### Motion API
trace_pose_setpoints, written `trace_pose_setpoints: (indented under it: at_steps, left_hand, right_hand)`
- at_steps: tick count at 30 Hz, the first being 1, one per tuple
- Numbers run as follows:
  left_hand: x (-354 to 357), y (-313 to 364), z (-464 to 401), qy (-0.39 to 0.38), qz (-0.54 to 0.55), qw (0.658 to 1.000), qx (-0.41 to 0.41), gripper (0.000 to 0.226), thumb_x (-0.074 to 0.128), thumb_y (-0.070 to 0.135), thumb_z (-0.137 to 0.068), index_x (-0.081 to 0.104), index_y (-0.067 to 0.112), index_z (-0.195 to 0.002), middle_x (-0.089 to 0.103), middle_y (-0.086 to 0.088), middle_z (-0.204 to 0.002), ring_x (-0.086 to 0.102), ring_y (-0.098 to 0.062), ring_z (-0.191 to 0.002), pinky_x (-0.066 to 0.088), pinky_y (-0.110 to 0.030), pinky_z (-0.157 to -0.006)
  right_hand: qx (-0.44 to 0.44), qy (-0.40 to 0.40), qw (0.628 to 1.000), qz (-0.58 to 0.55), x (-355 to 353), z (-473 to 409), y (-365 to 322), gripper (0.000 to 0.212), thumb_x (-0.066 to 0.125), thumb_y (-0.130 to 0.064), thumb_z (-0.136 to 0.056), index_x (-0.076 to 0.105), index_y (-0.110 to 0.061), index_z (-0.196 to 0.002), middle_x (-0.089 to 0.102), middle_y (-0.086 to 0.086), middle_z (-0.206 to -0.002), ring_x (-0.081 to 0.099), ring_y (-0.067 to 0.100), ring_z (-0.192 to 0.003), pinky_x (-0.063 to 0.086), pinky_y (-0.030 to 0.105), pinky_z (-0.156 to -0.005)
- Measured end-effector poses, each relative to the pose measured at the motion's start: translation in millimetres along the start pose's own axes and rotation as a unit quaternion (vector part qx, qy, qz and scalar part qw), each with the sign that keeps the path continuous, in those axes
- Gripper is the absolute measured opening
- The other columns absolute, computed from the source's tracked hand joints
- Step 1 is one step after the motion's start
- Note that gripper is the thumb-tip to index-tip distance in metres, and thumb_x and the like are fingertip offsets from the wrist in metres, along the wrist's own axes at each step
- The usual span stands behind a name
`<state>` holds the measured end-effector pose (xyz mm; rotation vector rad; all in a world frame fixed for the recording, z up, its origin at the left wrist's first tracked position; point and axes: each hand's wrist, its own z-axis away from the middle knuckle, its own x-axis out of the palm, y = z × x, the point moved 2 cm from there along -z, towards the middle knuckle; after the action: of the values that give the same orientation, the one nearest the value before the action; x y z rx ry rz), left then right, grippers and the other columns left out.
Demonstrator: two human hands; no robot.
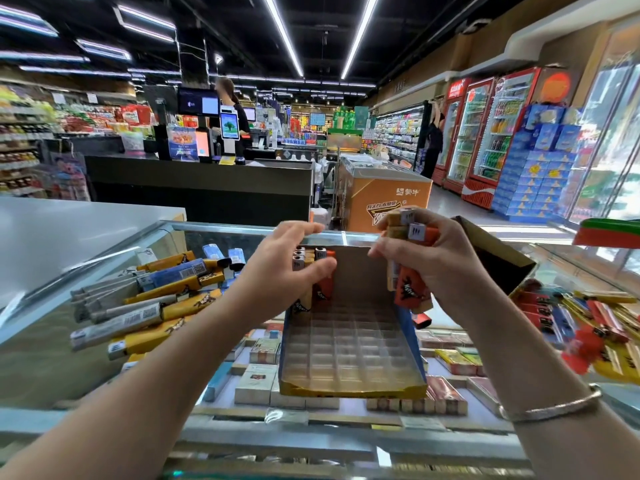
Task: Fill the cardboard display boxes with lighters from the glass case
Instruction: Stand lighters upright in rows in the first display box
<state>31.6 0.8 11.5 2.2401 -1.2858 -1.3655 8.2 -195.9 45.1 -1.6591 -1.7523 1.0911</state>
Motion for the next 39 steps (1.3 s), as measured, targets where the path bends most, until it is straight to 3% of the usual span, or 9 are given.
trace_pose_setpoints:
  at_steps: [4, 9, 13, 16, 22, 27, 30, 34, 39]
  left_hand:
    - [-10.9, 21.6, 4.6, 0.087, 0.069, 0.990, 0.085, 0.016, 0.055, 0.046, -0.083, 0.055, 0.046, -0.099, 0.055, 0.022, -0.105, 0.050, -0.008, -0.110, 0.043, -0.033, -0.095]
    - [-15.6, 38.5, 10.6, 0.120, 0.101, 0.975, 0.156, 0.020, 0.067, 0.037, -0.078, 0.063, 0.032, -0.097, 0.060, 0.012, -0.091, 0.057, -0.011, -0.089, 0.049, -0.030, -0.080]
    - [-23.9, 42.0, 11.7, 0.149, 0.109, 0.962, 0.203, 0.019, 0.071, 0.029, -0.077, 0.063, 0.025, -0.094, 0.062, 0.004, -0.090, 0.059, -0.011, -0.081, 0.053, -0.028, -0.071]
    - [-26.8, 40.6, 11.3, 0.157, 0.087, 0.958, 0.222, 0.018, 0.071, 0.027, -0.078, 0.063, 0.024, -0.093, 0.060, 0.005, -0.091, 0.059, -0.008, -0.079, 0.051, -0.018, -0.067]
    - [-19.0, 25.3, 5.1, 0.075, 0.008, 0.990, 0.119, 0.007, 0.069, 0.025, -0.079, 0.064, 0.025, -0.084, 0.061, 0.012, -0.083, 0.061, -0.005, -0.073, 0.053, -0.020, -0.063]
    - [-17.0, 14.5, 1.8, -0.018, 0.035, 0.998, 0.047, 0.017, 0.063, 0.028, -0.084, 0.050, 0.037, -0.090, 0.060, 0.012, -0.080, 0.061, 0.005, -0.072, 0.051, -0.013, -0.057]
    - [-14.9, 15.0, 1.9, -0.062, 0.023, 0.997, 0.045, 0.024, 0.062, 0.028, -0.086, 0.044, 0.041, -0.094, 0.064, 0.009, -0.081, 0.062, 0.003, -0.073, 0.055, -0.020, -0.063]
    - [-19.0, 14.3, 2.7, -0.055, 0.059, 0.996, 0.049, 0.021, 0.062, 0.027, -0.086, 0.053, 0.042, -0.099, 0.066, 0.000, -0.074, 0.063, -0.016, -0.063, 0.057, -0.035, -0.059]
    - [-33.4, 5.7, -2.9, -0.017, 0.140, 0.989, -0.036, 0.013, 0.065, 0.014, -0.084, 0.069, 0.026, -0.085, 0.067, 0.001, -0.064, 0.060, -0.013, -0.055, 0.049, -0.022, -0.051]
  right_hand:
    - [-0.074, 0.001, 0.984, 0.164, 19.8, 0.3, 1.5, 0.021, 0.073, -0.009, -0.078, 0.062, -0.027, -0.082, 0.065, -0.012, -0.070, 0.059, -0.001, -0.064, 0.047, 0.011, -0.062]
    - [-0.169, -0.049, 0.926, 0.335, 45.9, 4.5, -3.4, 0.011, 0.068, -0.005, -0.080, 0.060, -0.005, -0.088, 0.058, -0.002, -0.075, 0.052, 0.010, -0.066, 0.042, 0.016, -0.063]
    - [-0.221, -0.007, 0.908, 0.355, 56.9, 2.9, -7.7, 0.015, 0.063, -0.007, -0.079, 0.058, -0.001, -0.092, 0.053, -0.003, -0.080, 0.047, 0.009, -0.066, 0.040, 0.010, -0.067]
    - [-0.199, -0.014, 0.930, 0.310, 64.4, 0.0, 0.0, 0.022, 0.063, -0.004, -0.080, 0.056, -0.002, -0.101, 0.052, -0.005, -0.085, 0.049, 0.003, -0.068, 0.040, 0.004, -0.070]
    - [-0.078, -0.101, 0.958, 0.258, 59.3, -1.7, 25.0, 0.032, 0.065, -0.010, -0.085, 0.046, -0.021, -0.108, 0.054, -0.011, -0.098, 0.055, 0.005, -0.092, 0.045, 0.010, -0.081]
    - [-0.023, -0.138, 0.968, 0.208, 54.9, -4.2, 29.5, 0.036, 0.062, -0.008, -0.086, 0.043, -0.025, -0.111, 0.053, -0.016, -0.099, 0.057, 0.003, -0.098, 0.050, 0.013, -0.080]
    - [-0.025, -0.133, 0.972, 0.191, 51.8, -3.3, 28.7, 0.035, 0.061, -0.008, -0.087, 0.042, -0.025, -0.112, 0.055, -0.016, -0.098, 0.058, -0.001, -0.093, 0.049, 0.012, -0.076]
    - [-0.028, -0.123, 0.975, 0.181, 48.7, -2.3, 28.5, 0.033, 0.059, -0.011, -0.089, 0.042, -0.026, -0.112, 0.055, -0.016, -0.096, 0.055, -0.006, -0.092, 0.047, 0.010, -0.076]
    - [-0.005, -0.099, 0.978, 0.183, 42.2, -4.1, 30.2, 0.025, 0.056, -0.012, -0.091, 0.045, -0.025, -0.109, 0.053, -0.004, -0.090, 0.057, 0.007, -0.078, 0.052, 0.019, -0.065]
